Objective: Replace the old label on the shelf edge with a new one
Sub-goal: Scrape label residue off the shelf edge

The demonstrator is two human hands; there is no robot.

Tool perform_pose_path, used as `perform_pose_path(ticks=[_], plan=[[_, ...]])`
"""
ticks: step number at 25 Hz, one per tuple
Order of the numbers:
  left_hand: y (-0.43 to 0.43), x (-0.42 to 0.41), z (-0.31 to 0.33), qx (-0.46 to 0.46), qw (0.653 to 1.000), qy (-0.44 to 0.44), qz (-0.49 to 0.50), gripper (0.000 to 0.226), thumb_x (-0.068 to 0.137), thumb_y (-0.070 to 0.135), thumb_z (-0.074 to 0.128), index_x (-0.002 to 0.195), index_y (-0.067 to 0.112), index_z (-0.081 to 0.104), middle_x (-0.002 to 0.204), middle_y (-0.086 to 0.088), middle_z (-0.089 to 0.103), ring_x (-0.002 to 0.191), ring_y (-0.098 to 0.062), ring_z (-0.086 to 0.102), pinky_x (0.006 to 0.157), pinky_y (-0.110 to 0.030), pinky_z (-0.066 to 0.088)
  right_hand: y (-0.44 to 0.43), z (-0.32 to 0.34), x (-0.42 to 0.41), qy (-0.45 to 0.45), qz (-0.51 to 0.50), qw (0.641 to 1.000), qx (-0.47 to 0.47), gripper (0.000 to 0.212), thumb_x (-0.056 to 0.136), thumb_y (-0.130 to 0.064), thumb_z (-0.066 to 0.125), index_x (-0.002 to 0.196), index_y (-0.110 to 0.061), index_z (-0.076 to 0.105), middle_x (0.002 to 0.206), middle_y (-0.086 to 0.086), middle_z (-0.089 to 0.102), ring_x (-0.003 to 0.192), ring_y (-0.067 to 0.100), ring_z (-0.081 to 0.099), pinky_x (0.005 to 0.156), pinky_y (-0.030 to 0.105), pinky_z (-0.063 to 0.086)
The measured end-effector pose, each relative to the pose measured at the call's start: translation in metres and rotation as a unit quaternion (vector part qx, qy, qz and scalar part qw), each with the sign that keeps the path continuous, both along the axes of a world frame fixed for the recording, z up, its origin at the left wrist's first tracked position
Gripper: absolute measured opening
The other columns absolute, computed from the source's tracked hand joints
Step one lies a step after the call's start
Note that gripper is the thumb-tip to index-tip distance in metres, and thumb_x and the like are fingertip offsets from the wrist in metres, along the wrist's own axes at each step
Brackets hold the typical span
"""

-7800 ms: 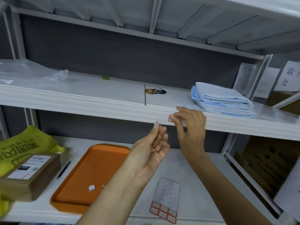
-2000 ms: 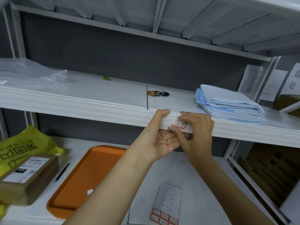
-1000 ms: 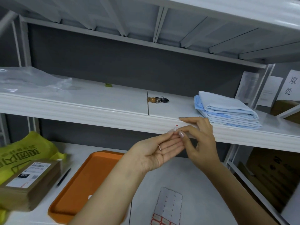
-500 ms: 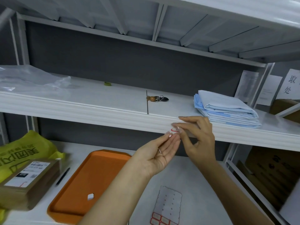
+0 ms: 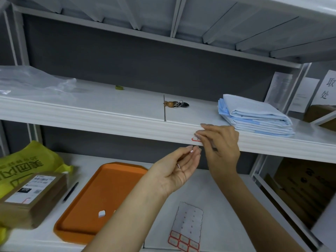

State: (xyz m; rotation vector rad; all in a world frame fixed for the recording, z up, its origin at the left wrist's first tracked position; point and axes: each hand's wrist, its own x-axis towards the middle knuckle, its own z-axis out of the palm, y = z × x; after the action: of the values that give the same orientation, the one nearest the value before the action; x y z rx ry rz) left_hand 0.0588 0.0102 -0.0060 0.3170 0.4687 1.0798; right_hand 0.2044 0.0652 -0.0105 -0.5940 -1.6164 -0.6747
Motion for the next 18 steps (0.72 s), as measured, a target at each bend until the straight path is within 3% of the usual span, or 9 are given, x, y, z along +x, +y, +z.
perform_pose_path(ticks=[9, 13, 18], plan=[[0.0003, 0.0025, -0.0039, -0.014, 1.0, -0.006, 0.015, 0.01, 0.084, 0.005, 0.07, 0.085, -0.004, 0.073, 0.076, -0.01, 0.069, 0.062, -0.014, 0.068, 0.068, -0.027, 0.059, 0.0011, -0.0026, -0.002, -0.016, -0.037, 0.999, -0.027, 0.016, 0.09, -0.013, 0.063, 0.091, 0.0, 0.072, 0.097, 0.014, 0.069, 0.092, 0.027, 0.058, 0.084, 0.031, 0.036], [0.001, 0.0029, -0.0048, -0.024, 0.999, -0.01, 0.022, 0.014, 0.083, 0.009, 0.071, 0.089, -0.004, 0.075, 0.07, -0.007, 0.066, 0.053, -0.011, 0.063, 0.062, -0.023, 0.058, -0.0006, -0.0029, 0.0005, -0.009, -0.015, 1.0, -0.014, 0.007, 0.084, -0.004, 0.072, 0.09, -0.001, 0.071, 0.099, 0.012, 0.07, 0.094, 0.025, 0.061, 0.083, 0.036, 0.041], [0.0052, 0.0018, -0.0043, -0.021, 1.0, -0.009, 0.016, 0.013, 0.088, 0.002, 0.064, 0.09, -0.008, 0.073, 0.065, -0.011, 0.063, 0.05, -0.014, 0.064, 0.059, -0.024, 0.059, 0.0028, -0.003, 0.0022, 0.001, 0.007, 1.0, -0.001, 0.013, 0.079, -0.001, 0.077, 0.091, -0.002, 0.073, 0.099, 0.009, 0.072, 0.093, 0.026, 0.065, 0.082, 0.04, 0.046]])
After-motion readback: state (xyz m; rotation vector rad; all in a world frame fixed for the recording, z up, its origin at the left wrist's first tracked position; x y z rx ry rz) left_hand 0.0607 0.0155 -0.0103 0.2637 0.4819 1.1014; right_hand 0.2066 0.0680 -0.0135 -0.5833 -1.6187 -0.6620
